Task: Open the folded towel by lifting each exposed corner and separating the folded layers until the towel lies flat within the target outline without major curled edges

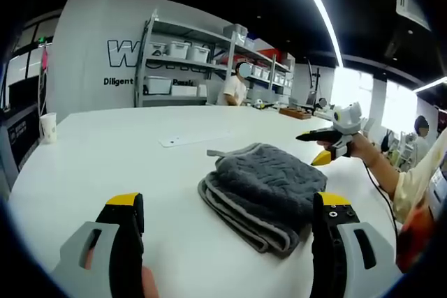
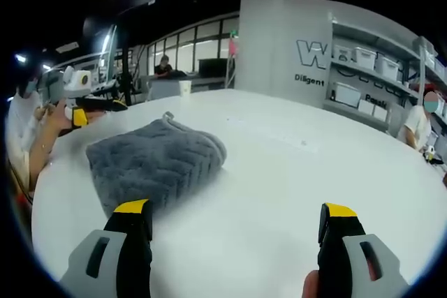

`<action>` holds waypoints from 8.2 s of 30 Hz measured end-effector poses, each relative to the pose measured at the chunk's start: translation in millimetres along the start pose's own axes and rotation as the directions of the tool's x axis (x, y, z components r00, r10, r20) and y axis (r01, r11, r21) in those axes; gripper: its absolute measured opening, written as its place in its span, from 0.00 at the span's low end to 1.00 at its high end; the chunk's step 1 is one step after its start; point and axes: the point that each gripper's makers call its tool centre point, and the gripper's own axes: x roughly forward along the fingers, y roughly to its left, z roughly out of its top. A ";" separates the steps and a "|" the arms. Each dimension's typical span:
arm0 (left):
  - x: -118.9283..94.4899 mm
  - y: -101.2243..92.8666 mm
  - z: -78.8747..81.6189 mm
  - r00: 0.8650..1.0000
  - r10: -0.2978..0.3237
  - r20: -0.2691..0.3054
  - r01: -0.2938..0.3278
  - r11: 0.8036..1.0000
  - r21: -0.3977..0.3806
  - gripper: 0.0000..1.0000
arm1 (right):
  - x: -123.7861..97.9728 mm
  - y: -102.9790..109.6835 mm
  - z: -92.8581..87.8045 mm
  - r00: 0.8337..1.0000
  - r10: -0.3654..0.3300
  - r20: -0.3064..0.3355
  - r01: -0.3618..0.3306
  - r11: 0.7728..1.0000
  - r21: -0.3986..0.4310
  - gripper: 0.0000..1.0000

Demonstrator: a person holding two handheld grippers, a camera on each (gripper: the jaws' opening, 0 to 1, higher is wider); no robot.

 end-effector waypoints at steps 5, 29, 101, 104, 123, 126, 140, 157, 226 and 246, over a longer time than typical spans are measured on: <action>-1.2 1.1 -0.8 1.000 0.006 -0.005 -0.006 1.000 0.002 0.99 | -1.4 6.6 3.4 1.000 0.009 0.002 -0.009 1.000 -0.026 1.00; -3.2 0.6 -0.8 1.000 0.011 -0.012 -0.011 1.000 0.010 0.99 | -7.8 130.6 53.9 0.958 0.248 0.144 -0.202 0.941 -0.272 0.90; -3.1 0.3 -8.2 0.999 0.018 -0.049 -0.018 1.000 0.016 0.98 | 23.7 194.4 29.3 0.934 0.339 0.114 -0.291 0.905 -0.309 0.08; -3.0 0.4 -8.2 0.999 0.019 -0.051 -0.019 1.000 0.016 0.98 | 21.8 192.1 33.3 0.931 0.339 0.134 -0.292 0.914 -0.280 0.05; -2.9 3.5 -9.5 0.998 0.022 -0.060 -0.021 1.000 0.013 0.98 | -14.9 133.8 90.1 0.899 0.127 0.419 -0.084 0.989 -0.120 0.02; -3.2 3.6 -9.1 0.998 0.021 -0.059 -0.021 1.000 0.013 0.98 | -21.9 116.7 94.7 0.898 0.052 0.438 -0.001 0.993 -0.118 0.02; -2.8 4.4 -10.6 0.998 0.024 -0.066 -0.024 1.000 0.012 0.98 | -41.6 56.4 94.7 0.878 -0.178 0.445 0.214 0.976 -0.031 0.02; -5.2 10.0 -10.8 0.997 0.036 -0.069 -0.035 0.999 0.008 0.98 | -71.4 27.2 59.7 0.848 -0.357 0.391 0.376 0.926 0.031 0.02; -6.1 8.9 -15.3 0.995 0.037 -0.090 -0.036 0.999 0.013 0.98 | -104.4 -21.4 -46.6 0.817 -0.556 -0.153 0.549 0.831 -0.087 0.99; -12.2 9.9 -6.3 0.998 0.037 -0.060 -0.036 0.999 0.010 0.99 | -36.2 82.0 22.6 0.964 -0.252 -0.081 0.212 0.917 -0.338 0.99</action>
